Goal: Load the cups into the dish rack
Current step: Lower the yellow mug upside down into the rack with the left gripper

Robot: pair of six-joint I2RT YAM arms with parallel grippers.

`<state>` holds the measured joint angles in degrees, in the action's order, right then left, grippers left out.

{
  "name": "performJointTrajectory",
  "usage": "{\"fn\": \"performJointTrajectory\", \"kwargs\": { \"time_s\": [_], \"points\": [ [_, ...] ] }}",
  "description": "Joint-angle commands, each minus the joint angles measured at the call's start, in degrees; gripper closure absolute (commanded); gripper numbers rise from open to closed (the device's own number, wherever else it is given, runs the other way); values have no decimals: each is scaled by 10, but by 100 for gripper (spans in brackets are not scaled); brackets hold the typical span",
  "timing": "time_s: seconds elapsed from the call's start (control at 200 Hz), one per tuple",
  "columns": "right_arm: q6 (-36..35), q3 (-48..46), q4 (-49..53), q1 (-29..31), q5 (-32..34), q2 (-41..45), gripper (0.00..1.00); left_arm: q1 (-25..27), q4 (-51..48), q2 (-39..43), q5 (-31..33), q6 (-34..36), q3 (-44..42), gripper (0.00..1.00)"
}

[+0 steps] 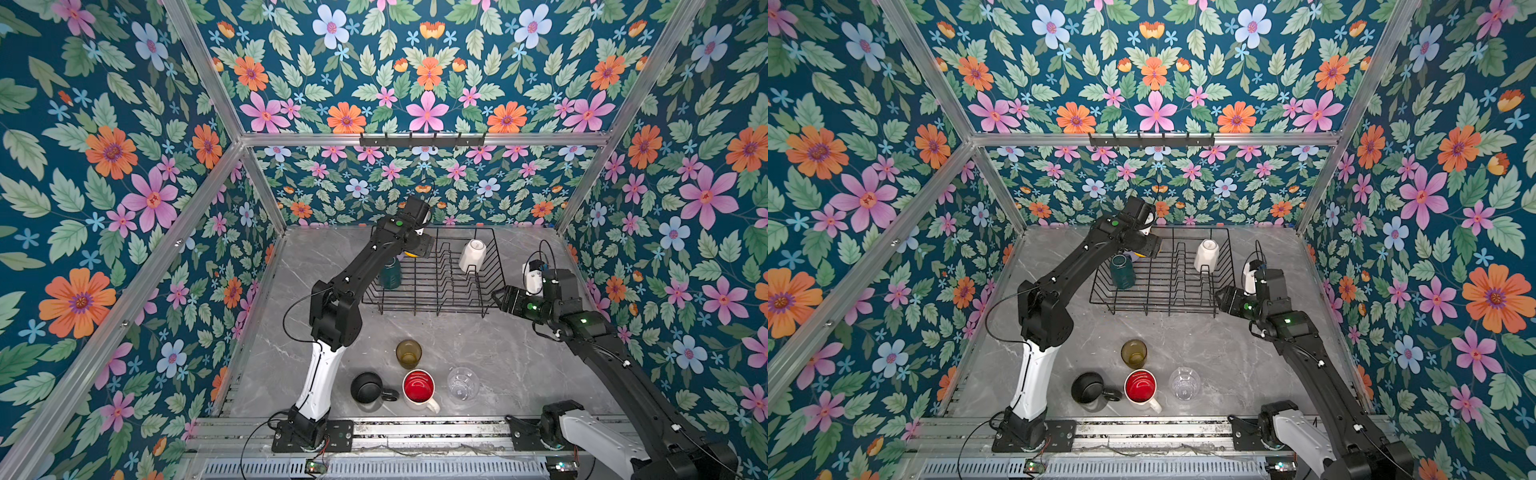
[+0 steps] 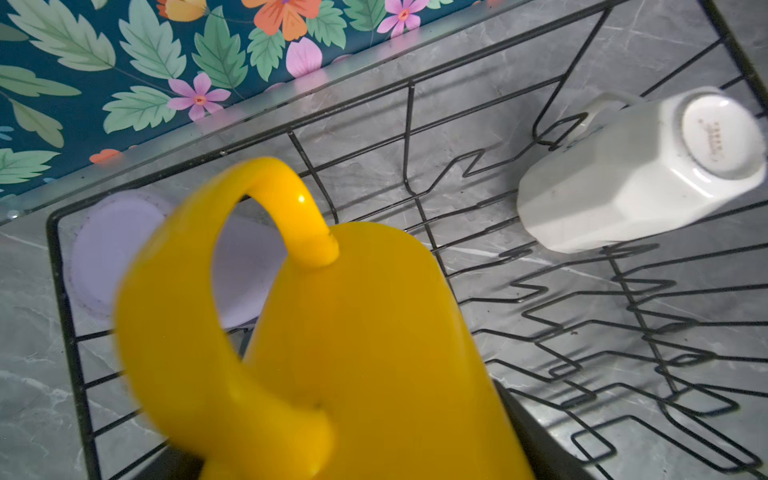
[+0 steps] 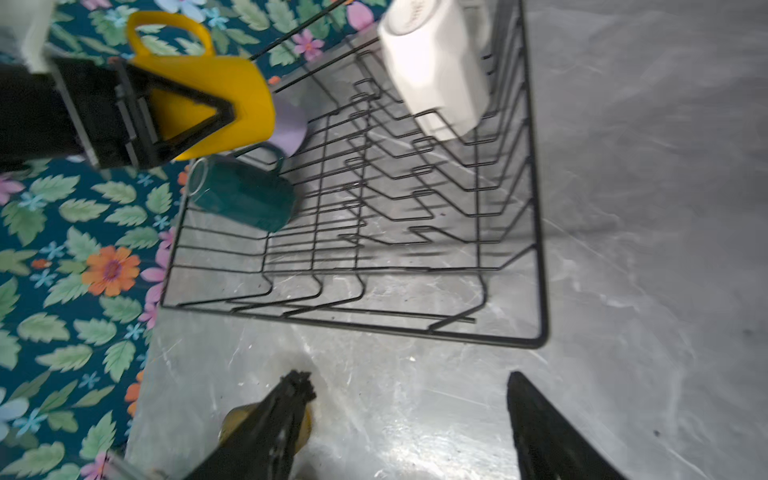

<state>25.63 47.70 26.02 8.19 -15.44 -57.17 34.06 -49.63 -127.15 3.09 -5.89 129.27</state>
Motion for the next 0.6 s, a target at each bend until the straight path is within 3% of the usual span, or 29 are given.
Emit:
{"fn": "performJointTrajectory", "kwargs": {
  "time_s": [0.0,0.285,0.595],
  "points": [
    [-19,-3,13,-34,1,-14,28,-1,19,5,27,3,6,100],
    [-26,12,-19,-44,-18,-76,33,-1,35,-12,33,5,6,100],
    [-26,2,-15,-44,-32,-57,32,-1,66,-47,38,12,7,100]
  ]
}}
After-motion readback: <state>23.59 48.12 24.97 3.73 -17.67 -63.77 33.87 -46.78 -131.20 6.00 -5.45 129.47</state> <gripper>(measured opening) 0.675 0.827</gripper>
